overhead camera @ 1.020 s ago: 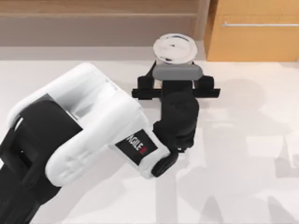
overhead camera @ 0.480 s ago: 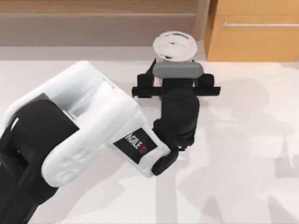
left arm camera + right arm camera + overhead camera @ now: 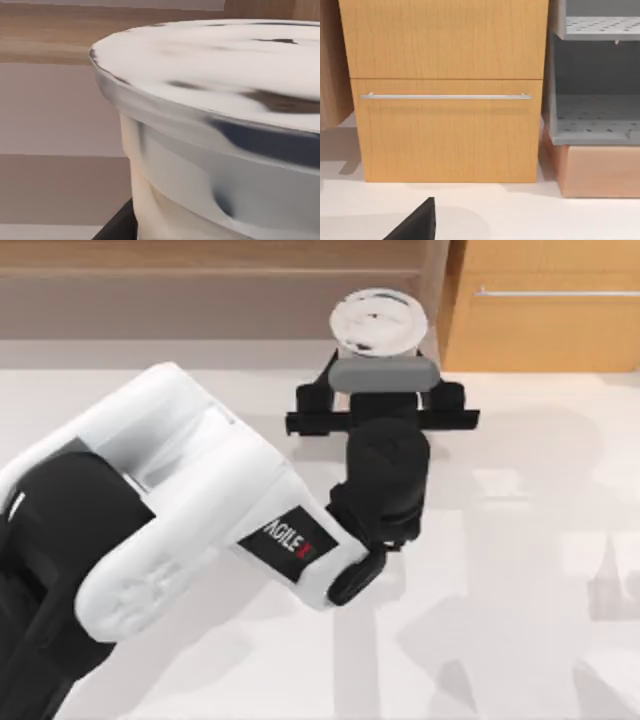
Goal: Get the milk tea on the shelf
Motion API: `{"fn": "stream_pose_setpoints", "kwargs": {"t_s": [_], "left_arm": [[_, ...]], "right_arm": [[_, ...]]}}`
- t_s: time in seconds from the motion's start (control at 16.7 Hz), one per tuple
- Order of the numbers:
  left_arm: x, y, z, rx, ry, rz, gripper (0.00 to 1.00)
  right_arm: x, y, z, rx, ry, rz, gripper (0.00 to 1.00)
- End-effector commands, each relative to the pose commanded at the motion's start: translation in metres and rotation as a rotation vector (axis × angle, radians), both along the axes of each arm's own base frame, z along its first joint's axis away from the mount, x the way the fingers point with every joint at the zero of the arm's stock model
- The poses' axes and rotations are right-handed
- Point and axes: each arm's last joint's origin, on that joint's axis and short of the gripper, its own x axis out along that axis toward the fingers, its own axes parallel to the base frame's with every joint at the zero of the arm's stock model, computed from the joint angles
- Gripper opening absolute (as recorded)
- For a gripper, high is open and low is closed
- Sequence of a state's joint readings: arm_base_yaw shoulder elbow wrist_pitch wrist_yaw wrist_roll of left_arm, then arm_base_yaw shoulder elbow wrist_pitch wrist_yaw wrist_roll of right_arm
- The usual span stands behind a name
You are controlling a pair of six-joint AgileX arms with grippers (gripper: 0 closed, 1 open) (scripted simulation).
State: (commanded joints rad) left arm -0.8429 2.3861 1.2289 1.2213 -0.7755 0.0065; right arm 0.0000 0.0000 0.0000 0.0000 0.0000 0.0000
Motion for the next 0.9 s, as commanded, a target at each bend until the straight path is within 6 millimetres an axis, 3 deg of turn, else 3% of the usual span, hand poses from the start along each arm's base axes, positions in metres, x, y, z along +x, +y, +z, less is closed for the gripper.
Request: {"fn": "stream_pose_setpoints", "kwargs": {"t_s": [0.24,0.42,0.66,0.9], "left_arm": [[0.009,0.0,0.054,-0.085,-0.086,-0.045,0.0],[0.019,0.013,0.094,-0.112,-0.134,-0.079,0.0],[0.039,0.051,0.13,-0.078,-0.146,-0.099,0.0],[0.064,0.107,0.146,-0.006,-0.097,-0.089,0.0]], "right_arm": [[0.0,0.0,0.0,0.0,0.0,0.0,1.0],[0.0,0.0,0.0,0.0,0.0,0.0,1.0],[0.0,0.0,0.0,0.0,0.0,0.0,1.0],[0.0,0.0,0.0,0.0,0.0,0.0,1.0]]}}
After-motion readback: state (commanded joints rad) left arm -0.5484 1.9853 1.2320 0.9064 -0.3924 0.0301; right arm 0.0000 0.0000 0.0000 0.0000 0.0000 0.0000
